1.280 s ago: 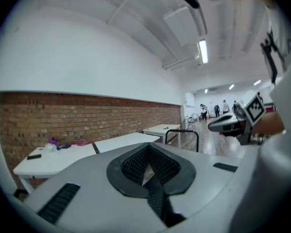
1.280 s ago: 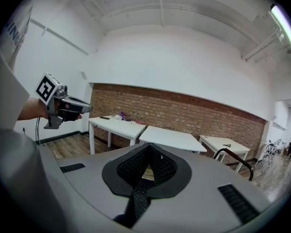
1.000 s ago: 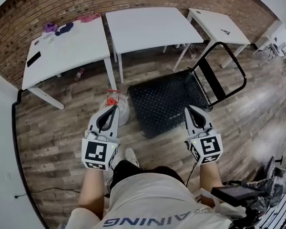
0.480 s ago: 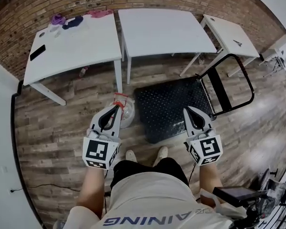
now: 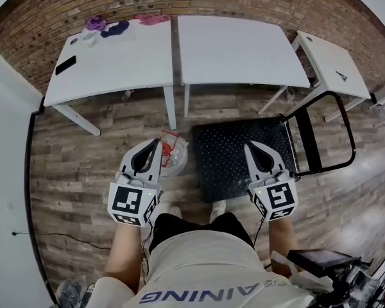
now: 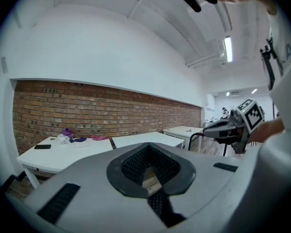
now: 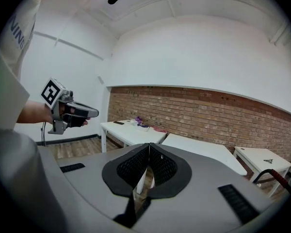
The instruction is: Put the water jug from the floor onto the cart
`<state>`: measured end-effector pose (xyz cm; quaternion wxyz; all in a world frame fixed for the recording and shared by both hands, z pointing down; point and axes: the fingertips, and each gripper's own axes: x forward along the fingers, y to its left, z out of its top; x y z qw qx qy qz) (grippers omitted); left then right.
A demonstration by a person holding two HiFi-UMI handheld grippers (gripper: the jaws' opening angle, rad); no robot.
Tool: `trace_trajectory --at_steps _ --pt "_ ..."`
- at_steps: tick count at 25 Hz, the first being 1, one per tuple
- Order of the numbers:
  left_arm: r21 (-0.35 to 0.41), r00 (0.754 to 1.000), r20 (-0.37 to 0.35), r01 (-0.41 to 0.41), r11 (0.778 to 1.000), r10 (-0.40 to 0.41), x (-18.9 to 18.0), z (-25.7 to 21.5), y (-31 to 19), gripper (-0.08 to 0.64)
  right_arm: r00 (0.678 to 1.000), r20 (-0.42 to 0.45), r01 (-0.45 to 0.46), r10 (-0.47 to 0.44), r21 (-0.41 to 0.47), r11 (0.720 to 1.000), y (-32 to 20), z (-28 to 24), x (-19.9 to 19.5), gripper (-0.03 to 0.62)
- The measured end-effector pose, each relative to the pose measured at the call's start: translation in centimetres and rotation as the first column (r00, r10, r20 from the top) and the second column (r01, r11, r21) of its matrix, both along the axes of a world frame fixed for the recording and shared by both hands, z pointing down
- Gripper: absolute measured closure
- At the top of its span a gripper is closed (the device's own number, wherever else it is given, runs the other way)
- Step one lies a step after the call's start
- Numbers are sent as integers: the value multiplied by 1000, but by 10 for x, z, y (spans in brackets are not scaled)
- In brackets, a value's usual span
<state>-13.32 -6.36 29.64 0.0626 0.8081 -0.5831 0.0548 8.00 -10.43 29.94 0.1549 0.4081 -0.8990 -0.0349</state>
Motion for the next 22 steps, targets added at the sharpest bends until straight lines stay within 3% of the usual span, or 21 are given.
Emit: trace_trajectory --at_steps 8,14,22 --pt "-9 990 5 138 990 -138 32 -13 -14 558 992 59 108 -107 1 994 -49 -2 36 588" --pt "-49 977 3 213 976 -213 52 -5 -4 558 986 83 151 -146 -56 987 -63 20 63 586" --pt "-59 976 -9 217 974 -218 33 10 -10 558 977 116 192 -177 -133 972 -61 52 28 586"
